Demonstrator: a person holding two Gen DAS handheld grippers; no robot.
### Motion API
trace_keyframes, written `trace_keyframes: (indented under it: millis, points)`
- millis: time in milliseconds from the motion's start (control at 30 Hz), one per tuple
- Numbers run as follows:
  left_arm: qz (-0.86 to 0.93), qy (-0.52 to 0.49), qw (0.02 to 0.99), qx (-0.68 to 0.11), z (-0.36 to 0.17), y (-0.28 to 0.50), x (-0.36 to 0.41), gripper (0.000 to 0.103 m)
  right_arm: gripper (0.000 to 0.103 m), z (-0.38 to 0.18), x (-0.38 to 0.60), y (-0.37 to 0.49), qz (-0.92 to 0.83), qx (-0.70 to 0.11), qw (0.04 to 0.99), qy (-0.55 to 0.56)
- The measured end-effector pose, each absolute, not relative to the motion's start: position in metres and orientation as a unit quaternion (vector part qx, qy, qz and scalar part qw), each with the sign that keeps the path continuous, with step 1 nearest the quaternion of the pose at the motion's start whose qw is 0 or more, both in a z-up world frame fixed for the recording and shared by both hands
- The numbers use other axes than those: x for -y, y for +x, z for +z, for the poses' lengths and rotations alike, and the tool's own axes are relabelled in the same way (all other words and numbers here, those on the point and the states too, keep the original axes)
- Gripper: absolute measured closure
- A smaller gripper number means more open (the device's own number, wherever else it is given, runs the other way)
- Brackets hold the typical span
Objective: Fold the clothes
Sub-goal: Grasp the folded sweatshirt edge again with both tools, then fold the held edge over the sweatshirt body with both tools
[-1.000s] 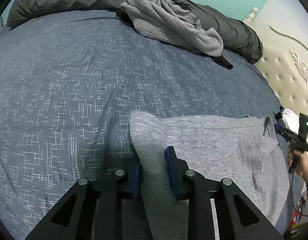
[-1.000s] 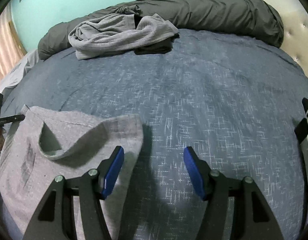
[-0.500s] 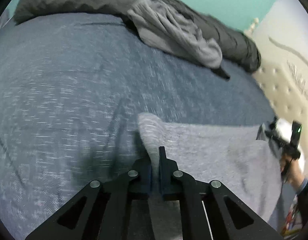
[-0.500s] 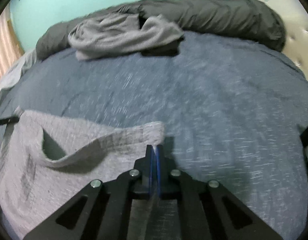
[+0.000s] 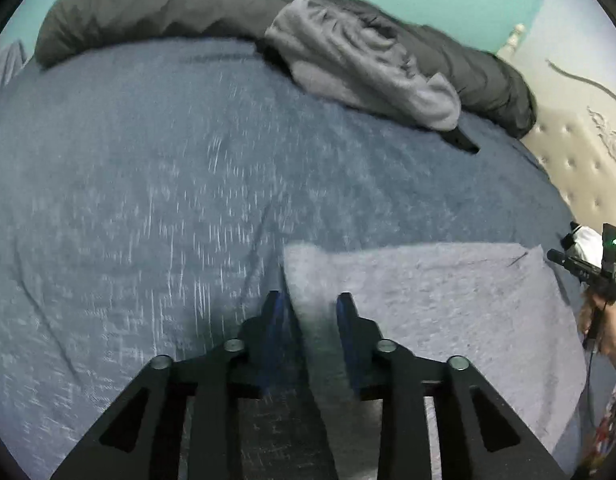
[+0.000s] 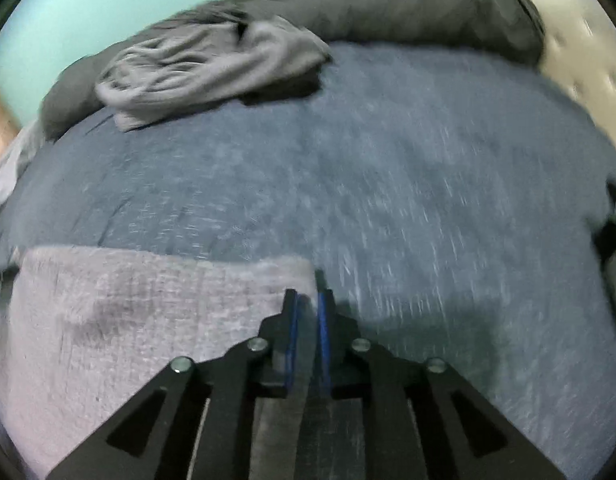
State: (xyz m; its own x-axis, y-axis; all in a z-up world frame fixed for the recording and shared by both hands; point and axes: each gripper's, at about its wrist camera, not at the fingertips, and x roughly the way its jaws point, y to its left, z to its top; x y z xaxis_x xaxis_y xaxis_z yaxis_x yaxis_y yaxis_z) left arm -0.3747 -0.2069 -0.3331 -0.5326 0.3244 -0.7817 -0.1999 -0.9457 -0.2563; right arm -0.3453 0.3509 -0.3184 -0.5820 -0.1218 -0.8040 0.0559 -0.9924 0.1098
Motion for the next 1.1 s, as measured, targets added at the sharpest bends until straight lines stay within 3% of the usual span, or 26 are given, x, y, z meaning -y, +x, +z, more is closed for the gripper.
trace_keyframes:
  millis: [67,100,133,233,267,300,367,400,433,500,833,1100]
  points:
    - [0.872,-0.463,0.149,0.047,-0.334,-0.377,0.2,0.07,0.079,-0.31,-0.343,-0.341,-0.898,0.006,0.072,0.434]
    - [0.871,-0.468,0.148,0.035,-0.337,-0.38,0.196,0.07,0.065,-0.311,-0.338,-0.342,-0.896,-0.003,0.082,0.437]
    - [0.869,-0.471,0.149,0.027,-0.338,-0.381,0.194,0.07,0.058,-0.313,-0.333,-0.345,-0.891,-0.009,0.085,0.446]
    - [0.865,-0.478,0.151,0.008,-0.343,-0.385,0.186,0.07,0.058,-0.32,-0.321,-0.351,-0.88,-0.02,0.093,0.466]
    - [0.864,-0.48,0.152,0.004,-0.345,-0.386,0.185,0.077,0.058,-0.322,-0.318,-0.352,-0.877,-0.019,0.096,0.47]
    - [0.862,-0.483,0.154,0.0,-0.347,-0.387,0.183,0.093,0.058,-0.324,-0.314,-0.353,-0.874,-0.023,0.097,0.475]
    - [0.865,-0.477,0.152,-0.006,-0.347,-0.386,0.182,0.097,0.065,-0.333,-0.305,-0.357,-0.865,-0.043,0.094,0.492]
    - [0.868,-0.473,0.152,-0.007,-0.345,-0.384,0.183,0.099,0.083,-0.337,-0.302,-0.358,-0.861,-0.053,0.091,0.497]
    - [0.87,-0.469,0.152,-0.007,-0.343,-0.383,0.183,0.099,0.092,-0.338,-0.301,-0.356,-0.862,-0.061,0.086,0.495]
    - [0.875,-0.46,0.152,-0.008,-0.338,-0.381,0.185,0.1,0.1,-0.339,-0.302,-0.352,-0.865,-0.064,0.082,0.491]
    - [0.883,-0.432,0.135,0.125,-0.328,-0.372,0.234,0.1,0.102,-0.294,-0.346,-0.329,-0.92,-0.009,0.057,0.386]
    - [0.866,-0.473,0.114,0.113,-0.356,-0.393,0.22,0.095,0.102,-0.319,-0.328,-0.364,-0.898,-0.036,0.02,0.437]
